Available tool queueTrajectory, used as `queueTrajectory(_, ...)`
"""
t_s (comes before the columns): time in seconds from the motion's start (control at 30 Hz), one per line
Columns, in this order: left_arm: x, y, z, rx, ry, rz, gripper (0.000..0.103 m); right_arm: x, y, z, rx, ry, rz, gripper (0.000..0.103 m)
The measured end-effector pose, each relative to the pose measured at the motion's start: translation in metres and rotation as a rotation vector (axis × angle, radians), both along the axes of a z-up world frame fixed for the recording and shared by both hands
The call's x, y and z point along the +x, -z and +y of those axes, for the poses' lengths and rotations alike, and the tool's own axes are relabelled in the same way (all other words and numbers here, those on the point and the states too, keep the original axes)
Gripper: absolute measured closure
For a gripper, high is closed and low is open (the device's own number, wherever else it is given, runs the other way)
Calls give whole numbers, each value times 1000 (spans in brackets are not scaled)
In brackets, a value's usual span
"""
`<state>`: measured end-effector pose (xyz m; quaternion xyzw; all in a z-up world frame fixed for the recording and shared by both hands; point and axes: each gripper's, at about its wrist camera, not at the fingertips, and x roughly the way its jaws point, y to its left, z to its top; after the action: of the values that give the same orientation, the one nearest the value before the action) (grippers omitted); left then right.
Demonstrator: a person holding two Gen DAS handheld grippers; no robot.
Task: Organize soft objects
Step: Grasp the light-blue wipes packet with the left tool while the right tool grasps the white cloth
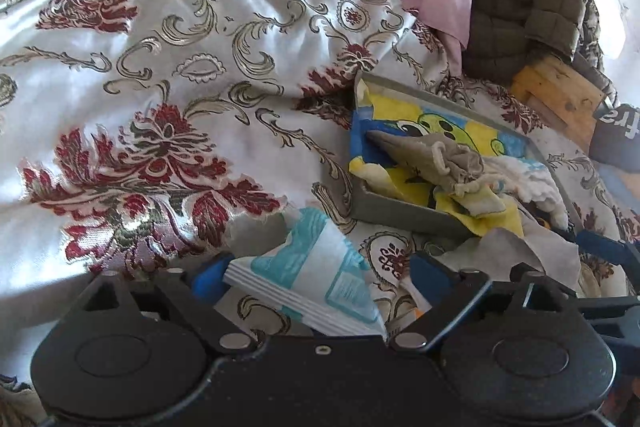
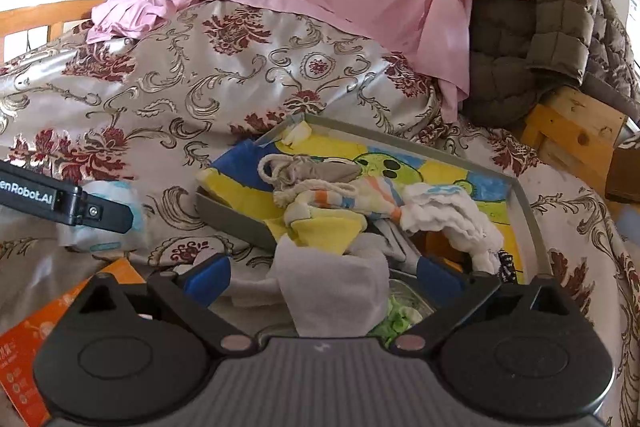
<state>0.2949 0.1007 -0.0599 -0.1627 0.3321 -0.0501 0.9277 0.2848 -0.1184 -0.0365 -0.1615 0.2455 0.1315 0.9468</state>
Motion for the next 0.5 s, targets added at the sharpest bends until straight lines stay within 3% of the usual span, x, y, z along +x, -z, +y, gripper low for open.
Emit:
queueTrajectory(0.27,0,3,-2,14,25,6,31,-3,4,6,-39,-20,-3,9)
queueTrajectory(0.5,-2,3,-5,34,29,-6,32,-4,6,7,-58,-24,-2,20)
